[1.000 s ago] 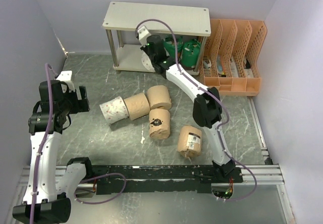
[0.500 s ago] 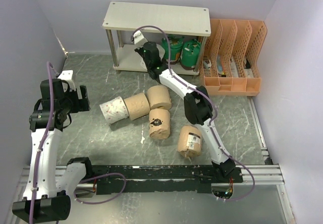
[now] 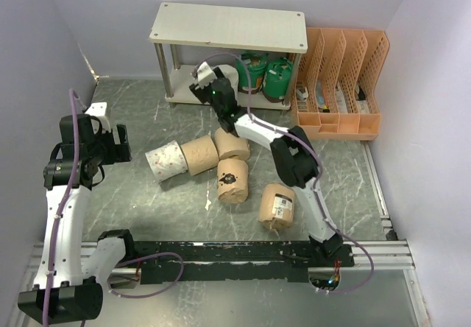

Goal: Place and organize the paper towels onto the shelf

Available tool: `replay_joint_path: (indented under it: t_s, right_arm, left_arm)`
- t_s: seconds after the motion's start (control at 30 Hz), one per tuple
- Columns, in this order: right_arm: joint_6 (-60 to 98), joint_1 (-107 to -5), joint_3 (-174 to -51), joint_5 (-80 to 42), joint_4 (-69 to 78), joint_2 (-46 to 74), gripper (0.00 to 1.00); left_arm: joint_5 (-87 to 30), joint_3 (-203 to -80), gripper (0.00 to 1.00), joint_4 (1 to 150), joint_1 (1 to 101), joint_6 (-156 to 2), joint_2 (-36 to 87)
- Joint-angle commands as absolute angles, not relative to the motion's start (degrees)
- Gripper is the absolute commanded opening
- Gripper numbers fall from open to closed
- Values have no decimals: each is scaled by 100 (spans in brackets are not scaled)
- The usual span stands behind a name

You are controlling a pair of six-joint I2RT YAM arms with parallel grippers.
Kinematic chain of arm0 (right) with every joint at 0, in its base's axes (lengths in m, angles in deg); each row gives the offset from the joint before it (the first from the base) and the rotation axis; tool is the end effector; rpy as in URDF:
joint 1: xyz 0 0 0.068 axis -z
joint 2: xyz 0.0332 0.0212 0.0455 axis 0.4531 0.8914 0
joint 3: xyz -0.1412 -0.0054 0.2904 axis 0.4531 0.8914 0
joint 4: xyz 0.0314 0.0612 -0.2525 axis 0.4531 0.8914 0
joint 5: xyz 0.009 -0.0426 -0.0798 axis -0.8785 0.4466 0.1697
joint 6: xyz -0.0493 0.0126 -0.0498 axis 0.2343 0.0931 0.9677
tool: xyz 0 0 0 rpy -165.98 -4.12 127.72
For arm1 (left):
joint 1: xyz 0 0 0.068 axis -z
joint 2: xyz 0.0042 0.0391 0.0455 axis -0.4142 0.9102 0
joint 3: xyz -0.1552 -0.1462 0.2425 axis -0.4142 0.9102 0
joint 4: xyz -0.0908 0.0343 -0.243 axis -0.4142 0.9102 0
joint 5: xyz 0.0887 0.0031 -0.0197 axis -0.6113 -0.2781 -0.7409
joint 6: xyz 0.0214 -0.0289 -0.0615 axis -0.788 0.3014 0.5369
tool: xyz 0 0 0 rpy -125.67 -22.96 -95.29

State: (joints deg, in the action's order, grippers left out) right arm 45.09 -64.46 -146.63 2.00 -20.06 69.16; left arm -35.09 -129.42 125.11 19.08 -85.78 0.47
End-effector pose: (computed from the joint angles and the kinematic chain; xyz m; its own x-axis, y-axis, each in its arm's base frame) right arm 0.5037 0.3702 0.2725 0.1086 -0.3233 -0.9400 -0.4034 0.8499 -0.3389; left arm 0.1556 0.0128 0.3749 -0.6129 -0.1137 -0.7820 -0.1033 0.9926 -0.0634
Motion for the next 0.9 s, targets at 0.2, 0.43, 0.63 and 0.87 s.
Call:
replay_joint_path:
  t_s: [0.2,0.43,0.63,0.87]
  right_arm:
    - [3002,-7863,-10756,780,-3192,3500,100]
    - [1035,-7872,-9508,-379,-3023,3227,100]
    - [977,-7882,-10559,-880,-2458,4134,100]
    - [1031,-7885,-11889,-1400,-1578,5152,100]
  left_arm:
    - [-3216,-12921,95,12335,1856,-8709,24]
    - [-3506,-12920,95,12338,1853,-8616,105]
    - [-3466,-12911,95,12327,1858,-8628,45]
    - [-3638,-12917,95,12333,1820,-8570,-231]
